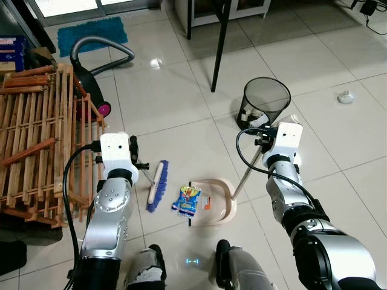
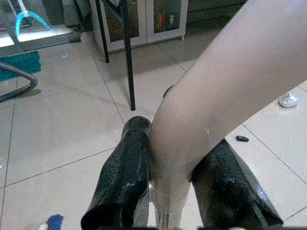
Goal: Sweep floor
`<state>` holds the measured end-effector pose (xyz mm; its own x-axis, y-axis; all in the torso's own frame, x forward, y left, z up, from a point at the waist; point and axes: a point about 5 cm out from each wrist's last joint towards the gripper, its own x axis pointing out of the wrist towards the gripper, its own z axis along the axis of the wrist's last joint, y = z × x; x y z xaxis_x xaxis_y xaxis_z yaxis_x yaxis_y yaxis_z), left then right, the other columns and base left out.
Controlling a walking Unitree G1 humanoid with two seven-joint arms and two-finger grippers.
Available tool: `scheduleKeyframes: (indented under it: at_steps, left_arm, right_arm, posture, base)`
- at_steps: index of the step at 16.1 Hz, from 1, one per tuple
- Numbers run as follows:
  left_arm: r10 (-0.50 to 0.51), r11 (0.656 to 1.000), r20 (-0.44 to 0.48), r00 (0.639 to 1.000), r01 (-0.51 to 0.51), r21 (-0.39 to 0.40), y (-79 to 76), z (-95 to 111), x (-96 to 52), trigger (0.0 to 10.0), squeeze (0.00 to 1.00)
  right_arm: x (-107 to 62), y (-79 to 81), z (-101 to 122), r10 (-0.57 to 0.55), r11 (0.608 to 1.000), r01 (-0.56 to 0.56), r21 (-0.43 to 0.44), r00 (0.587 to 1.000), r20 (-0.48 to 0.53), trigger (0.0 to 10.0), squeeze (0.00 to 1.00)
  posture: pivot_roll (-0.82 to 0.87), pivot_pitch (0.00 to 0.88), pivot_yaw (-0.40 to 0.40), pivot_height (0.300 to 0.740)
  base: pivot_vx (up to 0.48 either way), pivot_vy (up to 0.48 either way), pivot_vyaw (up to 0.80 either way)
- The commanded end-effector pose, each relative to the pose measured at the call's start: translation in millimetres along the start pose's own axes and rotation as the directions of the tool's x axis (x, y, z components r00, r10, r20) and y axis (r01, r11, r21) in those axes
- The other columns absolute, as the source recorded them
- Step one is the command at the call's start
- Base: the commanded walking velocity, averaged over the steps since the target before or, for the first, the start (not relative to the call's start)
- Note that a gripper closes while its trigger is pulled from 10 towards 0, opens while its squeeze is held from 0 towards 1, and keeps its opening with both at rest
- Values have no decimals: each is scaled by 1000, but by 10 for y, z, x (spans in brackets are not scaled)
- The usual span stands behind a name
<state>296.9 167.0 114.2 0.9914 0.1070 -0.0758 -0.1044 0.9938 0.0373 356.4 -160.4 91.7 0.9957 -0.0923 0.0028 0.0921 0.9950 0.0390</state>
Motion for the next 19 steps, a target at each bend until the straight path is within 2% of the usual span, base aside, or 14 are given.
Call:
scheduleKeyframes:
  at_steps: [1,3,4,5,6,7,8,9,12,15,19]
  left_arm:
    - [2,1000,-146,989,-6,-24,6,-251,-53,10000,0]
    - [-17,1000,-177,984,14,-15,-13,-256,-61,10000,0]
    - [-22,999,-126,992,26,31,10,-144,-26,10000,0]
    - [-24,995,-49,998,28,91,44,4,18,10000,0]
    - [-76,977,117,990,50,206,41,249,34,10000,0]
    - [-85,978,142,986,55,201,36,292,30,10000,0]
    - [-82,988,220,972,50,149,70,399,5,10000,0]
    - [-72,990,236,969,41,135,101,403,-5,10000,0]
    - [-39,995,151,988,24,99,184,260,-34,10000,0]
    - [-22,997,-16,1000,23,77,104,137,-92,10000,0]
    - [-50,995,-59,997,54,79,36,132,-144,10000,0]
  right_arm:
    - [-7,6,-40,4,1000,-4,-10,1000,-30,10000,0]
    - [-3,3,-40,0,1000,0,-12,999,-36,10000,0]
    - [9,0,-26,-1,1000,1,-12,999,-35,10000,0]
    - [19,-3,-14,-2,1000,1,-11,999,-34,10000,0]
    - [21,-8,-9,-2,1000,2,-10,999,-33,10000,0]
    - [21,-7,-8,-1,1000,1,-9,999,-32,10000,0]
    - [18,6,-10,12,1000,-12,-10,999,-31,10000,0]
    - [16,4,-14,12,1000,-13,-10,999,-33,10000,0]
    - [10,-1,-29,14,1000,-15,-13,999,-41,10000,0]
    - [20,-19,-17,19,999,-20,-25,999,-42,10000,0]
    - [18,-31,-27,20,999,-21,-32,999,-49,10000,0]
  posture:
    - [97,204,9,740]
    - [96,200,11,740]
    - [97,197,13,740]
    - [99,199,13,740]
    - [101,201,9,740]
    - [101,202,9,740]
    - [100,210,5,740]
    - [101,211,3,740]
    - [99,216,2,740]
    - [97,216,4,740]
    - [99,209,5,740]
  base:
    - [0,0,0]
    - [0,0,0]
    - [0,0,0]
    - [0,0,0]
    - [0,0,0]
    - [0,0,0]
    - [0,0,0]
    - [0,0,0]
    - [0,0,0]
    - [0,0,0]
    - [0,0,0]
